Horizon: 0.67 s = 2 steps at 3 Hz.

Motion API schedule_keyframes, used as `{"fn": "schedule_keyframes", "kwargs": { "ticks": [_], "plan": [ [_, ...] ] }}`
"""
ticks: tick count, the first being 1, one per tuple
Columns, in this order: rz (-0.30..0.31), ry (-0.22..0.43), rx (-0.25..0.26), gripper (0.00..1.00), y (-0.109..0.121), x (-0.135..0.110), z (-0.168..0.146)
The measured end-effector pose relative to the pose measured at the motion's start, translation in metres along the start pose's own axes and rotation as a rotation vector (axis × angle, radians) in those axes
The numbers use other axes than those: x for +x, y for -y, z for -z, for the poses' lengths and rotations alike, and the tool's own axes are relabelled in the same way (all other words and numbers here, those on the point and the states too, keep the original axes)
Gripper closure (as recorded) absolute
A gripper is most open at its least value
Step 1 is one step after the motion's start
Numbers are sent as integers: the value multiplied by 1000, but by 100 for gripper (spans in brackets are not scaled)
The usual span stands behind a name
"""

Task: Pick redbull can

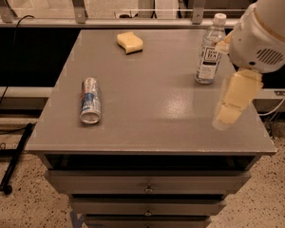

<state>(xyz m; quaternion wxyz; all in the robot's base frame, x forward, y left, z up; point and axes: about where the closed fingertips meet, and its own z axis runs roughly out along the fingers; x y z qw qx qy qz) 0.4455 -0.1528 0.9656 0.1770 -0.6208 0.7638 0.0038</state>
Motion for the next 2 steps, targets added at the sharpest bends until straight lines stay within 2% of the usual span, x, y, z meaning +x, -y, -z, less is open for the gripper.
{"fn": "schedule_keyframes", "kwargs": {
  "ticks": [1, 2],
  "plan": [
    [-51, 33, -67, 0, -19, -60, -42],
    [-117, 63, -129, 0, -27, -113, -86]
  ]
}}
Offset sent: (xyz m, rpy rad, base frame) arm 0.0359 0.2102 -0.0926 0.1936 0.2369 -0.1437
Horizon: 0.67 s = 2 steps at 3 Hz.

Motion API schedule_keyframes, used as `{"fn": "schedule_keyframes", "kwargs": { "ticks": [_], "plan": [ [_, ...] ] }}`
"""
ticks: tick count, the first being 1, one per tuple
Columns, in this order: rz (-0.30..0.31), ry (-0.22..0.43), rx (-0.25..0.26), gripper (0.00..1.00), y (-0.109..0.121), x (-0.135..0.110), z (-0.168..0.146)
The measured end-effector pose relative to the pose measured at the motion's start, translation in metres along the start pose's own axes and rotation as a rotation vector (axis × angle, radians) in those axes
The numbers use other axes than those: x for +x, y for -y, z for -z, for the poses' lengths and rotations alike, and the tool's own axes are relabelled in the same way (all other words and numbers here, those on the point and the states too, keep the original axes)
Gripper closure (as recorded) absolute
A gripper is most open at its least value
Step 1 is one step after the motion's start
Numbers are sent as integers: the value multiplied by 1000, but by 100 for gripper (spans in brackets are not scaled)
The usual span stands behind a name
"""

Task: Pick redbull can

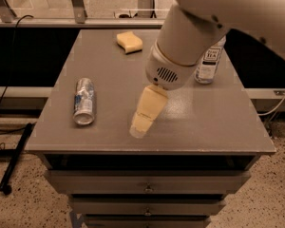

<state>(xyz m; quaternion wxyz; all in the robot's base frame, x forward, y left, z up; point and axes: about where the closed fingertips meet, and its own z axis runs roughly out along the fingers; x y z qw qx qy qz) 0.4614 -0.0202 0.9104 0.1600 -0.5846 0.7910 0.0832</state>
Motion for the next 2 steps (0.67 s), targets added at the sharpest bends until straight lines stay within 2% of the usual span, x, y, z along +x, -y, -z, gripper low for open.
{"fn": "schedule_keyframes", "kwargs": {
  "ticks": [1, 2],
  "plan": [
    [-50, 5, -3, 0, -1, -7, -4],
    [-49, 5, -3, 0, -1, -7, -3]
  ]
}}
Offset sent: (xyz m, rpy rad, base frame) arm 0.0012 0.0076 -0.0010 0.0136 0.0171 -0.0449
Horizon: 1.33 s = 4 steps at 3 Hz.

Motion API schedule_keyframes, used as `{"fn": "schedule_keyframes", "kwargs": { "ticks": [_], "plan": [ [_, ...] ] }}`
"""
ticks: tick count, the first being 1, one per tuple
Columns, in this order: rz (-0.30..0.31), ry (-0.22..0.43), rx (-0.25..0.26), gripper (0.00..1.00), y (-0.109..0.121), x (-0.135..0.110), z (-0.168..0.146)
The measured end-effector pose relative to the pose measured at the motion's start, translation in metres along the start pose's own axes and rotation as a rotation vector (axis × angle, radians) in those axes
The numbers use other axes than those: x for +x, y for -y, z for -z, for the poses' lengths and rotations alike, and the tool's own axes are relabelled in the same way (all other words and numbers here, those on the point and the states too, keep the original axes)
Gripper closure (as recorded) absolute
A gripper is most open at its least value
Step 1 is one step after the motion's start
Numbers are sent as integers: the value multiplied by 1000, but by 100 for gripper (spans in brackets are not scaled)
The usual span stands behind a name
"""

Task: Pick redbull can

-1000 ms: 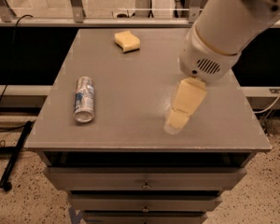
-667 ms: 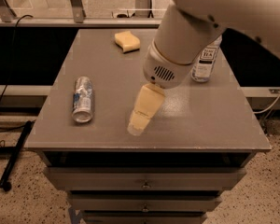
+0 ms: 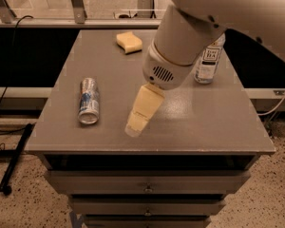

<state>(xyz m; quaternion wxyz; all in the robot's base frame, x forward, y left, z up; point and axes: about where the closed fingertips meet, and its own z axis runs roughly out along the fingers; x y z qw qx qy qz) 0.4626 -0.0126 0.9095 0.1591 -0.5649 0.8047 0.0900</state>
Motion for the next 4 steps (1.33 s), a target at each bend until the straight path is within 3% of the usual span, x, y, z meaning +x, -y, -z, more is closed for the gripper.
{"fn": "schedule_keyframes", "kwargs": {
  "ticks": [1, 2, 3, 4],
  "plan": [
    [5, 27, -4, 0, 0, -8, -1],
    [-6, 59, 1, 0, 1, -47, -30],
    [-105, 59, 31, 0, 15, -104, -68],
    [-209, 40, 55, 0, 26, -131, -88]
  ]
}}
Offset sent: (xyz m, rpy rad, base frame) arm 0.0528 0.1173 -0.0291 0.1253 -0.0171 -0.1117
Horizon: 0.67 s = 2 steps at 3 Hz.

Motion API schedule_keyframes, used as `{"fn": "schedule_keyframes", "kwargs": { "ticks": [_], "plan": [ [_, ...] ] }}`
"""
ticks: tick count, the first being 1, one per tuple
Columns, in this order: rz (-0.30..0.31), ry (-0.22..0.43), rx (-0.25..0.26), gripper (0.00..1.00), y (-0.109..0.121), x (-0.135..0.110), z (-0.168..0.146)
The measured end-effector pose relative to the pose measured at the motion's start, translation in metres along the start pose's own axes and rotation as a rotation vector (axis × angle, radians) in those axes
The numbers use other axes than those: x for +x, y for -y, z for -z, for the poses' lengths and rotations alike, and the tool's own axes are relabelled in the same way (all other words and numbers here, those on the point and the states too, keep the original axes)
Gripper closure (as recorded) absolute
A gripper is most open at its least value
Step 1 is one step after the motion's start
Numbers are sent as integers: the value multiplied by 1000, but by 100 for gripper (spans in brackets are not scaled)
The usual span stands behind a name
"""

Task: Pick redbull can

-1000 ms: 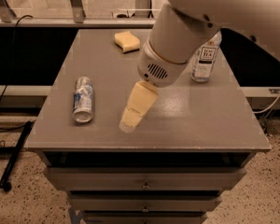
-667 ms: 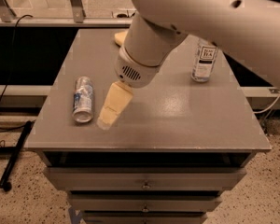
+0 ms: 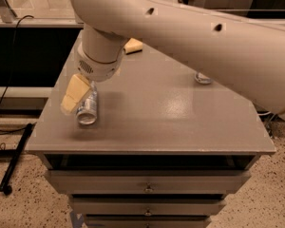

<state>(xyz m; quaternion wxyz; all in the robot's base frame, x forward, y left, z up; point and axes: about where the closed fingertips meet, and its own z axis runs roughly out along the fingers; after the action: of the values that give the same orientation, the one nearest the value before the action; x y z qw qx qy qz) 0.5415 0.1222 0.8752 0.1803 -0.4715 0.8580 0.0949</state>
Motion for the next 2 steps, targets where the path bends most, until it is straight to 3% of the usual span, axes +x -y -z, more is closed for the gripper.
{"fn": "schedule_keyframes", "kwargs": {
  "ticks": [2],
  "plan": [
    [-251, -75, 29, 0, 12, -24, -29]
  ]
}}
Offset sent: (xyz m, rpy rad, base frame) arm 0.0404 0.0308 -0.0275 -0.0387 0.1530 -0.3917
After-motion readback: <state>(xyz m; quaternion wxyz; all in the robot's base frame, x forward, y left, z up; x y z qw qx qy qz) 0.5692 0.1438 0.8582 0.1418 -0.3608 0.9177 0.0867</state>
